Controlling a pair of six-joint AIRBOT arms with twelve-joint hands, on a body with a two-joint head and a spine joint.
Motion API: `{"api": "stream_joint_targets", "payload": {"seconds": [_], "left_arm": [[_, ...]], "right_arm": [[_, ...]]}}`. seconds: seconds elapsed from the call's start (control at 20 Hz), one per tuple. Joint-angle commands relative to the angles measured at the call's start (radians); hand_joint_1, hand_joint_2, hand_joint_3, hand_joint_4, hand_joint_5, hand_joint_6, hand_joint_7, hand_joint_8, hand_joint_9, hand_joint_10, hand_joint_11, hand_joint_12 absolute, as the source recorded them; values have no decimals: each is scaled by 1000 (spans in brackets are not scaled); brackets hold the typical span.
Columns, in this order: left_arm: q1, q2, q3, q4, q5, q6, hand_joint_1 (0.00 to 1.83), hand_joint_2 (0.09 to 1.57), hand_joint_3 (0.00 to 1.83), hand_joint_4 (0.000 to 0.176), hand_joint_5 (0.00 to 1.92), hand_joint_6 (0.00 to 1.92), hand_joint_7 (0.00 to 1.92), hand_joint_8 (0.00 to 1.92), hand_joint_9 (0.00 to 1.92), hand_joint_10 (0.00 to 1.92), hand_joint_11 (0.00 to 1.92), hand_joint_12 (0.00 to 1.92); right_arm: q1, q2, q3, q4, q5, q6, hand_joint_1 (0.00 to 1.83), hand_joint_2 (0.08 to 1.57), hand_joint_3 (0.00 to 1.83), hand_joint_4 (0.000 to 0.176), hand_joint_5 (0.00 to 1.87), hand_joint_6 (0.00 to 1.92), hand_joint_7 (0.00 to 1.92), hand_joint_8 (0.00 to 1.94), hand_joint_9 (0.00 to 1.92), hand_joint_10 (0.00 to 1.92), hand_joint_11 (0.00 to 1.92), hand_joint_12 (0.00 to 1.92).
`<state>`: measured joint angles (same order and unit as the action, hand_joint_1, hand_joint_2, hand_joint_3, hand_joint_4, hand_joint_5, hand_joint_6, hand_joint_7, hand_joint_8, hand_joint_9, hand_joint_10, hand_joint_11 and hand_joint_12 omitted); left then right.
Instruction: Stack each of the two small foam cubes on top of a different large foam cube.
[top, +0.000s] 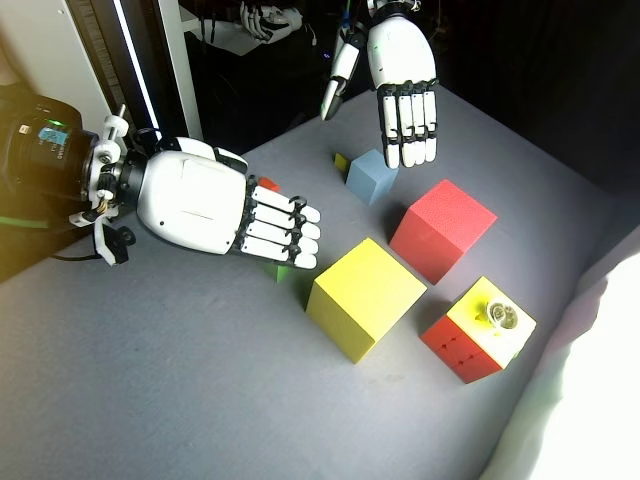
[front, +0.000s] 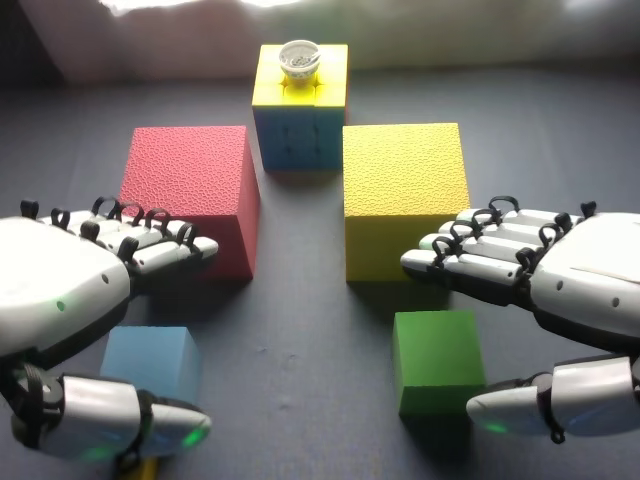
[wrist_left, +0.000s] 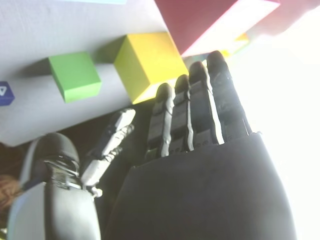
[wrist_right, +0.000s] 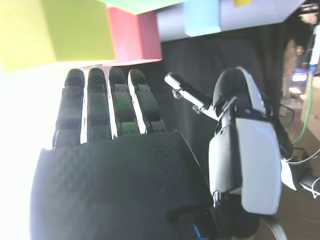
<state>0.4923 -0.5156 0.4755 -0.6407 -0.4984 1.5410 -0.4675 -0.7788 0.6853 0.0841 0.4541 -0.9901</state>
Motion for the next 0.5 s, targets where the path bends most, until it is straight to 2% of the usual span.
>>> {"api": "stream_joint_targets", "payload": {"seconds": [0.0,0.05,0.1,0.2,0.35,0.45], "left_arm": [[-3,9,-7,14,-114,0,602,964,0,0,64,1,83,0,125,0,167,53],[6,9,-11,5,-124,0,724,961,0,0,36,0,61,0,107,0,159,47],[14,9,-15,0,-129,0,849,969,0,0,15,0,42,0,88,0,138,36],[29,6,-19,-7,-136,-5,959,987,0,0,0,0,19,0,64,0,114,24],[49,-5,-20,-14,-140,-11,962,1043,16,0,0,0,0,0,23,2,90,12],[64,-15,-19,-22,-140,-13,1007,1045,10,0,0,0,0,0,30,4,99,15]], "right_arm": [[16,3,-2,15,89,-7,539,1116,0,0,30,11,0,0,0,0,0,0],[20,1,-2,30,89,-7,617,1080,0,0,60,21,0,0,0,0,0,0],[26,-1,-2,46,87,-7,723,975,0,0,31,5,0,0,0,0,0,0],[49,-9,-2,75,61,-7,899,907,0,0,0,0,0,0,0,0,0,0],[97,-14,-2,159,3,-7,1120,884,0,0,0,0,0,0,0,0,0,0],[118,-20,-2,201,-29,-7,1144,875,0,0,0,0,0,0,0,0,0,0]]}}
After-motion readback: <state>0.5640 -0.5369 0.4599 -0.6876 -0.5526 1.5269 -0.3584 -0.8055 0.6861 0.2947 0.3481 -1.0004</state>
